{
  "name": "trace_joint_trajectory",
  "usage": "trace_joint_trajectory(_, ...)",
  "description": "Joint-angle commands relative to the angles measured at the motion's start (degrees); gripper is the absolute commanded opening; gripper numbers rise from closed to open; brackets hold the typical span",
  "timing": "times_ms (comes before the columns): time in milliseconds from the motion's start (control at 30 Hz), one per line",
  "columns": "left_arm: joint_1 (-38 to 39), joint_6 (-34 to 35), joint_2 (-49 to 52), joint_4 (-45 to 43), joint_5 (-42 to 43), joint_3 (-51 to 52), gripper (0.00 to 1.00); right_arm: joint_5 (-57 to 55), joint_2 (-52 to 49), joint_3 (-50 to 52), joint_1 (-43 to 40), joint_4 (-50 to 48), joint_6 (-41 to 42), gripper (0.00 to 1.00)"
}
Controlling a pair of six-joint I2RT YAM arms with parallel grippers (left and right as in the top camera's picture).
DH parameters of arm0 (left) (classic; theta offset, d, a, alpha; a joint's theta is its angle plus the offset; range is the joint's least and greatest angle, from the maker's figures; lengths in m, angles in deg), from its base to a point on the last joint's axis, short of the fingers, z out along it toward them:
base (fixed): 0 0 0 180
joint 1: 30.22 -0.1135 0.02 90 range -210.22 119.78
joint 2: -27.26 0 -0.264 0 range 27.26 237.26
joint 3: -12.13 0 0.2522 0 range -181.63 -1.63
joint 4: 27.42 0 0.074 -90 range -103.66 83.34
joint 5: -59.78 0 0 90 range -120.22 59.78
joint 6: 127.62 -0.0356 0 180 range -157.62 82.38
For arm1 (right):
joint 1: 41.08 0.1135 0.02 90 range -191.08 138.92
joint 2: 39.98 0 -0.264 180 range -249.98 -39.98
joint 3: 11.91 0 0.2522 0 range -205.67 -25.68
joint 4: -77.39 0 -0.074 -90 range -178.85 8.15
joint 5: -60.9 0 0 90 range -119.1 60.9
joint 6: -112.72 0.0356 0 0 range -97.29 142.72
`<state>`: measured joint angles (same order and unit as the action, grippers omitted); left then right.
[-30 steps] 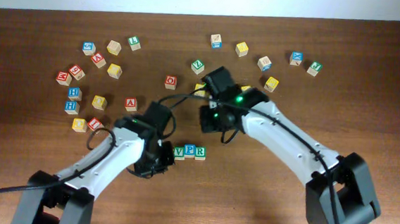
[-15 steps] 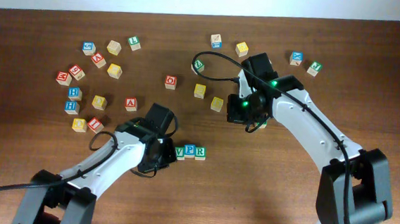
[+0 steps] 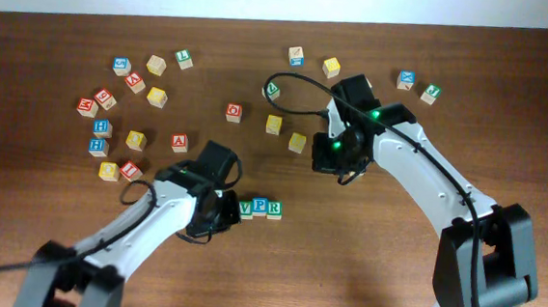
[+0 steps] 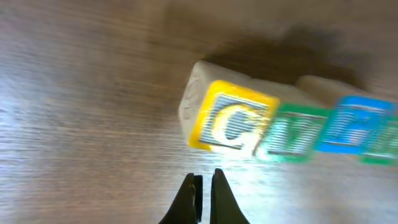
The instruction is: Spell out CVPR
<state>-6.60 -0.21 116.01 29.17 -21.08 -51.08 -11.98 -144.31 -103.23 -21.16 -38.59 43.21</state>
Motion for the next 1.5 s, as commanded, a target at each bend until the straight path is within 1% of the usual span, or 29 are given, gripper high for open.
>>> trace_joint_trajectory(0, -0.5, -1.9, -4.2, 0.0, 2.3, -2.8, 0.00, 0.7, -0.2, 0.5, 0.8, -0.1, -0.7, 0.04)
trace_joint_trajectory(67, 1.4, 0.9, -3.1, 0.0, 3.8, -2.5, 0.00, 0.7, -0.2, 0.5, 1.2, -1.0, -0.6, 0.04)
trace_joint_trajectory(100, 2.8, 2.8, -2.2, -0.1, 3.5, -2.1, 0.00, 0.5, -0.2, 0.5, 1.2, -1.5, -0.5, 0.04)
trace_joint_trajectory(233, 7.9, 6.9, 2.4, -2.1, 2.1, -1.2, 0.00, -1.5, -0.2, 0.5, -0.7, -1.4, -0.6, 0.04)
trace_joint_trajectory(333, 8.4, 7.0, 3.7, -2.3, 1.3, -1.2, 0.00, -1.4, -0.2, 0.5, -2.8, -0.7, -1.3, 0.04)
trace_joint_trajectory(533, 8.4, 7.0, 3.9, -2.5, -6.0, -1.2, 0.00, -1.4, -0.2, 0.5, -3.9, -0.1, -2.3, 0.04)
trace_joint_trajectory(767, 9.0, 6.9, 4.9, -3.4, -4.9, -1.1, 0.00, -1.4, -0.2, 0.5, -3.9, -0.1, -2.3, 0.04)
trace_joint_trajectory(1100, 9.2, 6.6, 6.7, -5.3, -5.3, -1.1, 0.00, -1.4, -0.2, 0.5, -3.9, -0.1, -2.3, 0.04)
trace_joint_trajectory(1467, 9.2, 4.6, 6.6, -5.9, -5.5, -1.2, 0.00, -1.1, -0.2, 0.5, -3.8, 1.0, -2.3, 0.04)
